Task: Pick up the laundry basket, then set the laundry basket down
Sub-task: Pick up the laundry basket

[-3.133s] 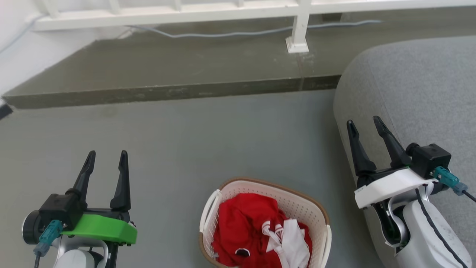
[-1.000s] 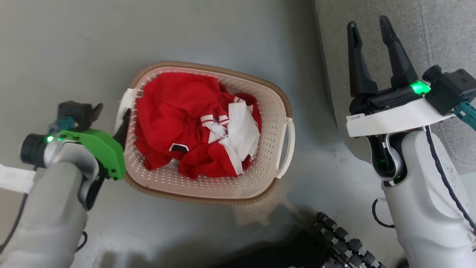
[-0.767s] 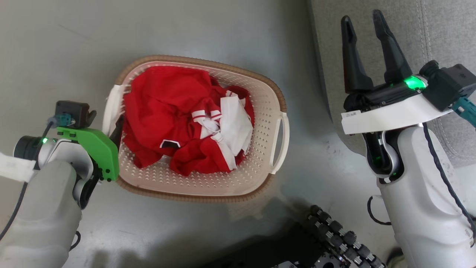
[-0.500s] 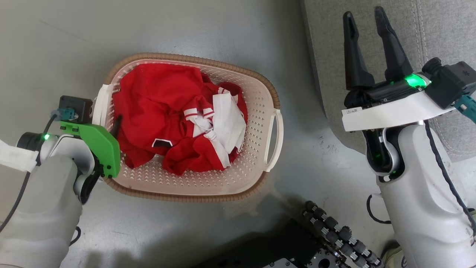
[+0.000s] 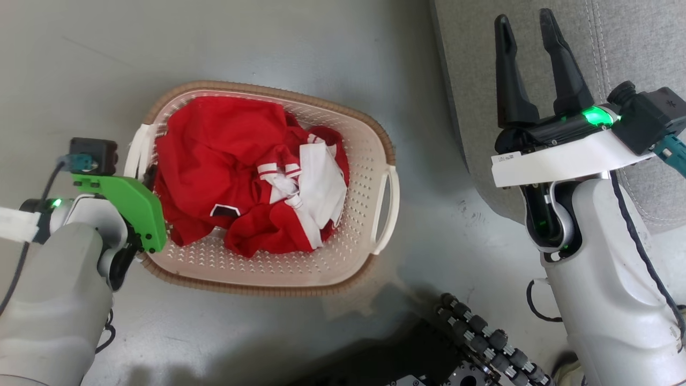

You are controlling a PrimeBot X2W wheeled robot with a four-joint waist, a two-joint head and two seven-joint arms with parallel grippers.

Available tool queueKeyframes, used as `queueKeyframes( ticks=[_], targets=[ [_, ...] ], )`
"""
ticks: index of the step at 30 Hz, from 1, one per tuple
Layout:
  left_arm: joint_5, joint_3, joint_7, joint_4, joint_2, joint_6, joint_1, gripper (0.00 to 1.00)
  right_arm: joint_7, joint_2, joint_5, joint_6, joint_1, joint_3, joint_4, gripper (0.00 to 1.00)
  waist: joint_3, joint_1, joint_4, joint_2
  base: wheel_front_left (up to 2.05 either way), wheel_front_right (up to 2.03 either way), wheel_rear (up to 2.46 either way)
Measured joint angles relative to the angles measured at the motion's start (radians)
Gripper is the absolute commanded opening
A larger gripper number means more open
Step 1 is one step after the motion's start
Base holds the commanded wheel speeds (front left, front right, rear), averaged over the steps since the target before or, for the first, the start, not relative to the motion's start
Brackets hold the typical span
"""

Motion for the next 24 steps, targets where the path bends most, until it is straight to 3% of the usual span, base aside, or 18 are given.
queueKeyframes(
  ticks=[10,14,24],
  targets=[
    [-0.085,0.107,-0.069,0.118,-0.024,0.001,0.000,0.00,0.000,0.000,-0.001,-0.008,0.000,0.002,0.011,1.00,-0.040,-0.0001,0.024,0.0000,0.00,0.00,0.00],
    [-0.090,0.138,-0.088,0.169,-0.026,0.040,0.000,0.00,0.000,0.000,-0.001,-0.008,-0.001,0.008,0.013,1.00,-0.056,-0.0001,0.031,0.0000,0.00,0.00,0.00],
    [-0.095,0.146,-0.112,0.222,-0.058,0.064,-0.013,0.00,0.000,0.000,-0.001,-0.008,-0.001,0.015,0.014,1.00,-0.067,-0.0001,0.033,0.0000,0.00,0.00,0.00]
  ],
)
